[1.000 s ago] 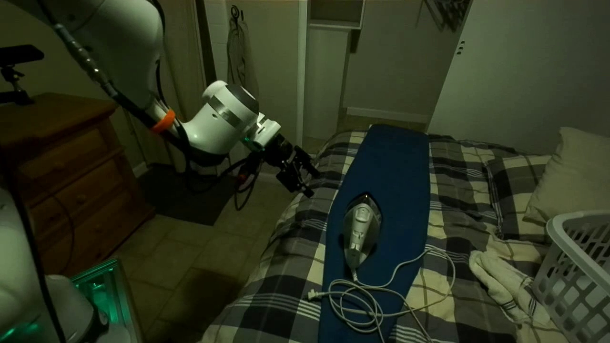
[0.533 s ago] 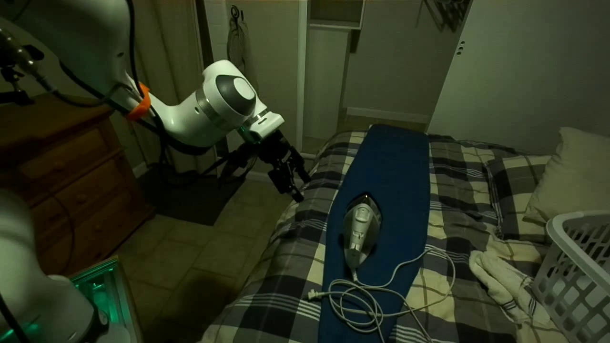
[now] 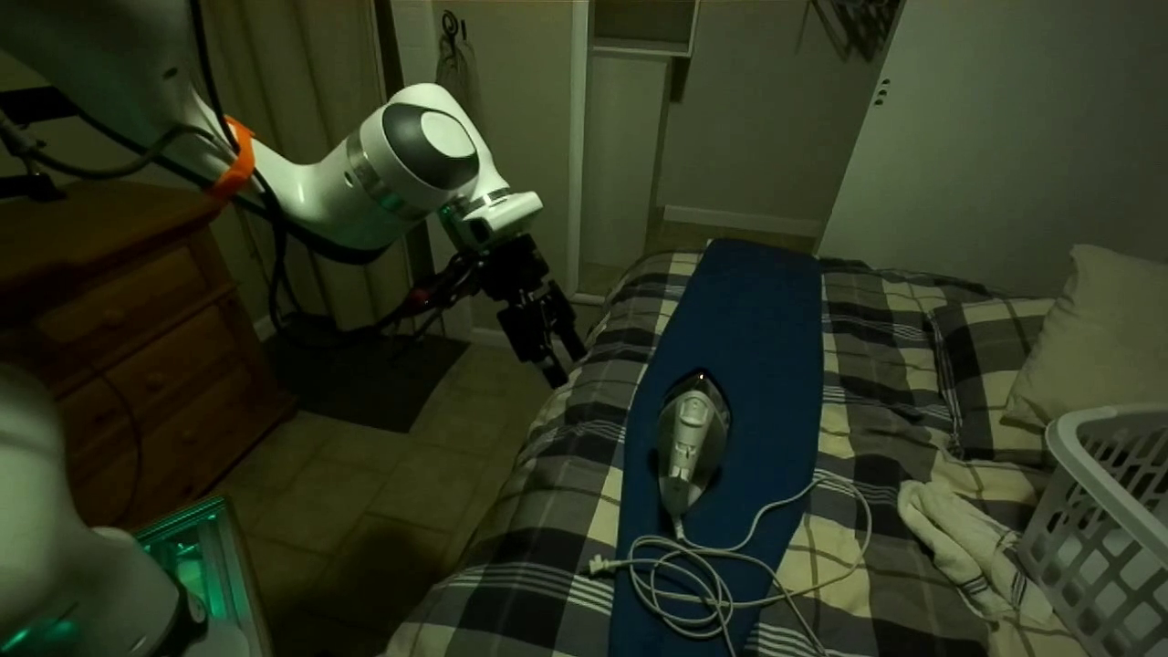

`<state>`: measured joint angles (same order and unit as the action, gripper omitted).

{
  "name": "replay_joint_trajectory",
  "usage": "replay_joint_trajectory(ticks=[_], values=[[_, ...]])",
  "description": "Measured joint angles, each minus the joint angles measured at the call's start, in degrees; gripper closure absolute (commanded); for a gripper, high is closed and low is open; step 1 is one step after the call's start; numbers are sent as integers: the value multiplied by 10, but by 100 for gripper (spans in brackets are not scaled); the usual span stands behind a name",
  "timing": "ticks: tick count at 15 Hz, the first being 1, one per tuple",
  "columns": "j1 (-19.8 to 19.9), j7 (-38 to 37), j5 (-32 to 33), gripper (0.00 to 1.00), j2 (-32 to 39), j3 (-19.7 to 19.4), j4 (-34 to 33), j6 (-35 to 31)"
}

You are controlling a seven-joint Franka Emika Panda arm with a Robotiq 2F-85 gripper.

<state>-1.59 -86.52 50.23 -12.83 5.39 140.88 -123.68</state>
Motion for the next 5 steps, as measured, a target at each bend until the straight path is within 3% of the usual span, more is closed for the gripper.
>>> replay_joint_trajectory(ticks=[5], values=[[-1,5,0,0,-14,3,0,7]])
